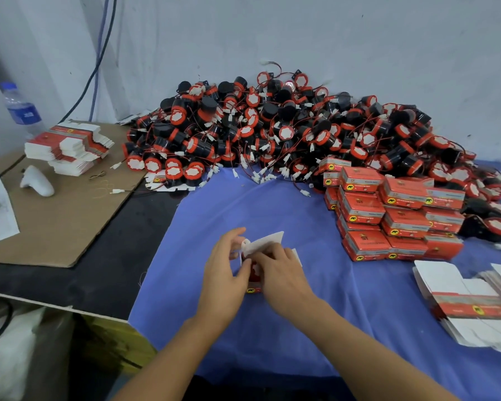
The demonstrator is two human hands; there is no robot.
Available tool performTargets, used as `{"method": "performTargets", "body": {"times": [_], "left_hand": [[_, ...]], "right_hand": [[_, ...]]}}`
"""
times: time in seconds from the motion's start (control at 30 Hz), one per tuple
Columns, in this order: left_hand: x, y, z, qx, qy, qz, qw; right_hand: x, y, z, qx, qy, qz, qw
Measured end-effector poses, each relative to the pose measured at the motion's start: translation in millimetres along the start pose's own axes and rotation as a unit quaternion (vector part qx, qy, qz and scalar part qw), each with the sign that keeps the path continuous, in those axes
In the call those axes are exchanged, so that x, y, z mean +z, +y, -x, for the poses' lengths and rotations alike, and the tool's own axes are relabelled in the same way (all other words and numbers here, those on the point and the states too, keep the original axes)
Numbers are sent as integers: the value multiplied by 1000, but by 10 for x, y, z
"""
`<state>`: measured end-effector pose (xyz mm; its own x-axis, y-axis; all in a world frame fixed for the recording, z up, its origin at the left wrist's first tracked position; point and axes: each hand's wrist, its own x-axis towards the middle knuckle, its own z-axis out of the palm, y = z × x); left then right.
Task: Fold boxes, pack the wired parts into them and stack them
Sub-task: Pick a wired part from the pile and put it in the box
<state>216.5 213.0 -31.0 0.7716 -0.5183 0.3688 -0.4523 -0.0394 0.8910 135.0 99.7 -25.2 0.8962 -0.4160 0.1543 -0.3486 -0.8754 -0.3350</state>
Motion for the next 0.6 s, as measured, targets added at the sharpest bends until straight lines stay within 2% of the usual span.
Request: {"method": "performTargets", "body": {"times": [0.1,0.17,0.3,0.37,0.43,0.5,0.6], "left_hand": [[-13,74,-173,-99,55,52,992],[-53,104,-271,-97,63,27,993],[-72,149,-249,-43,8,-6,999],[-56,145,-194,-7,-10,-55,998],[-59,131,-166,22,-33,-133,990],[-74,131,-156,54,-53,-238,968],[-89,141,-133,92,-55,-346,932]], "right_hand": [[-10,-17,-28,13,-16,43,999],[-12,-29,-38,20,-12,40,999],[2,-17,-81,3,-10,64,998],[25,-22,-89,-23,-8,82,996],[17,-27,-77,-19,2,43,999],[-12,-21,-57,8,17,-26,999],[-18,-9,-12,17,24,-45,999]]}}
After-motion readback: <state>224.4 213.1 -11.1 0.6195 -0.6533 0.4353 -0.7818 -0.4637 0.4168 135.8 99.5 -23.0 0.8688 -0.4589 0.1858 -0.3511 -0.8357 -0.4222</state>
